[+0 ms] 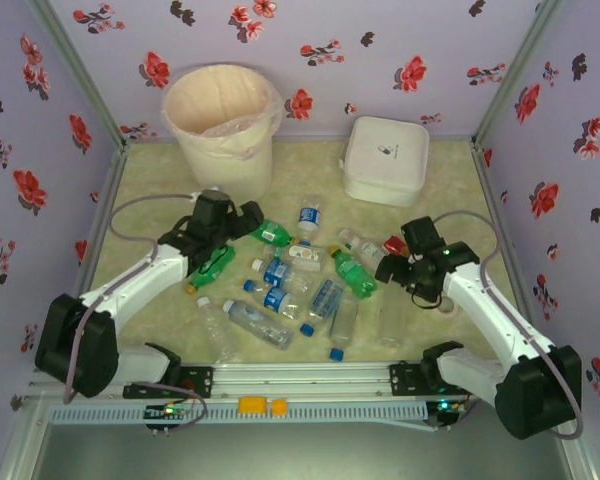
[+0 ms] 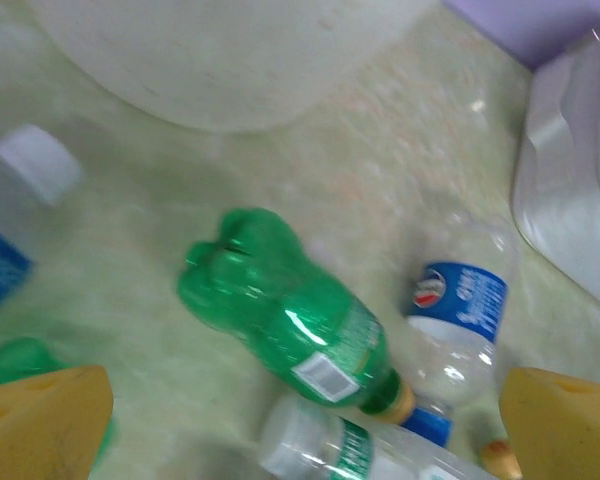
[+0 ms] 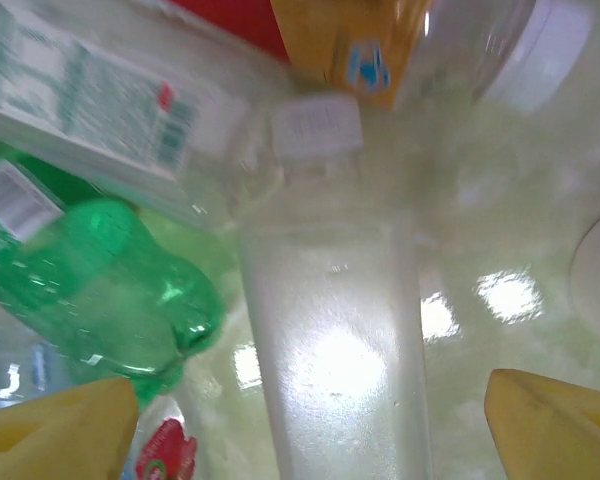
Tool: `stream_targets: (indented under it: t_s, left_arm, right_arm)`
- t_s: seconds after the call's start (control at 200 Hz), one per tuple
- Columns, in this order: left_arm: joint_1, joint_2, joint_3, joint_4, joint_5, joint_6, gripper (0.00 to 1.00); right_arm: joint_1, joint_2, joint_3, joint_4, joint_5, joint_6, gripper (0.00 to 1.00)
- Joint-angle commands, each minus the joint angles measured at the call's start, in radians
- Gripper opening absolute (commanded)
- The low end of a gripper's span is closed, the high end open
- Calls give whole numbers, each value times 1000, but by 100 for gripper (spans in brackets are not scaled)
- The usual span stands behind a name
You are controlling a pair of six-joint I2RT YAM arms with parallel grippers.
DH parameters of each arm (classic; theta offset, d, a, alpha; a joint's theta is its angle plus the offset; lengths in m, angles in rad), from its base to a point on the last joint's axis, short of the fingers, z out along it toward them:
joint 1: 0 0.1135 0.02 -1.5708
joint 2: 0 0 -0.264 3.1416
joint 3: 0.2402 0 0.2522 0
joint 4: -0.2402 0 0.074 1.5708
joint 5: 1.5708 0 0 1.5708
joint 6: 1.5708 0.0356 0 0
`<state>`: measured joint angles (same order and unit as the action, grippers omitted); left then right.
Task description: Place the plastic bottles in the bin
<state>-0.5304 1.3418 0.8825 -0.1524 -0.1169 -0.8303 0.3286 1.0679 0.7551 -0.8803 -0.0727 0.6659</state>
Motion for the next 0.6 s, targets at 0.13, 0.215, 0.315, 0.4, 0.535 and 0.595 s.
stream_targets:
  t_s: [0.13, 0.215, 0.315, 0.4, 0.535, 0.595]
  left_arm:
    - [-62, 164, 201, -174, 29, -118, 100]
    - [-69, 196, 228, -200, 31, -146, 100]
    - [-80, 217, 264, -222, 33, -139, 100]
    - [-92, 233, 302, -253, 29, -112, 100]
    - [-103, 240, 320, -262, 29, -83, 100]
    - [-106, 237, 319, -251, 31, -76, 100]
  right_arm:
    - [10, 34, -111, 147, -62, 21, 89]
    - [10, 58, -127, 168, -36, 0, 90]
    - [10, 90, -140, 188, -8, -16, 87]
    - [9, 121, -147, 219, 1, -18, 82]
    - [9, 164, -141, 247, -3, -27, 72]
    - [9, 176, -131, 246, -2, -32, 66]
